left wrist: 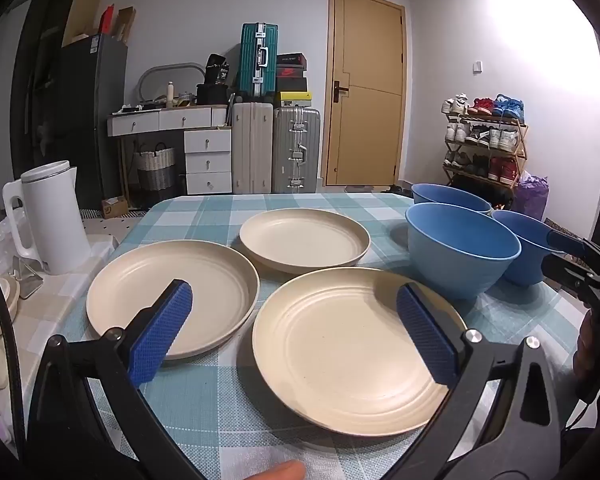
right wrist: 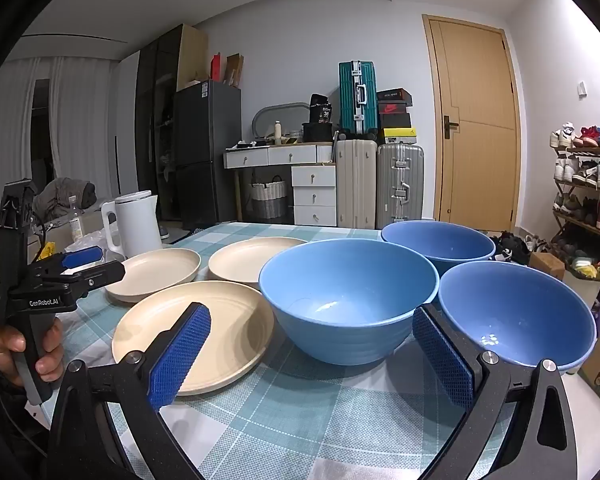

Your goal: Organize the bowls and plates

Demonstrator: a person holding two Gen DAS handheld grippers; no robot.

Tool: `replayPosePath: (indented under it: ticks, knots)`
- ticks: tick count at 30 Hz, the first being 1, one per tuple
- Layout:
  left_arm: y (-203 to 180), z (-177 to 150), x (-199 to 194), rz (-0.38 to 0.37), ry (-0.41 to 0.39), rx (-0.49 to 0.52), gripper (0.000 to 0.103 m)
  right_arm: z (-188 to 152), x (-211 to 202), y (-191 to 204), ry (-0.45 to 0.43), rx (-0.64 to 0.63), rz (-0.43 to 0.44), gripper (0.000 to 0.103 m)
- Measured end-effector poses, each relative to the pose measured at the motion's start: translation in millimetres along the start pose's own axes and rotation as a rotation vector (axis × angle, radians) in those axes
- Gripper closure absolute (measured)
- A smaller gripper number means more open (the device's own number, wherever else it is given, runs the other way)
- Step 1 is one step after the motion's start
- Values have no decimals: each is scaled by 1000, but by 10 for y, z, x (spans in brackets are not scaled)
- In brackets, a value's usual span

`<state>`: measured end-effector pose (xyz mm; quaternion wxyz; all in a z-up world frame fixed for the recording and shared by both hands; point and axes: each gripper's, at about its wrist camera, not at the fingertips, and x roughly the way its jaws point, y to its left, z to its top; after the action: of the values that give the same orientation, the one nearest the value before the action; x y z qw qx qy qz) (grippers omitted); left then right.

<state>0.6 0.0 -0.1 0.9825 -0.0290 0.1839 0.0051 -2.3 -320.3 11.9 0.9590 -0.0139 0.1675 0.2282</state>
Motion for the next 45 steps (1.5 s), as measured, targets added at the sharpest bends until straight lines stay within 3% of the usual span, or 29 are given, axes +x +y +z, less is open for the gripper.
replayPosePath:
  ticks: [45]
  knots:
    - [-9, -1, -5, 5, -7, 12, 1, 1, -5, 5, -7, -2, 0, 0]
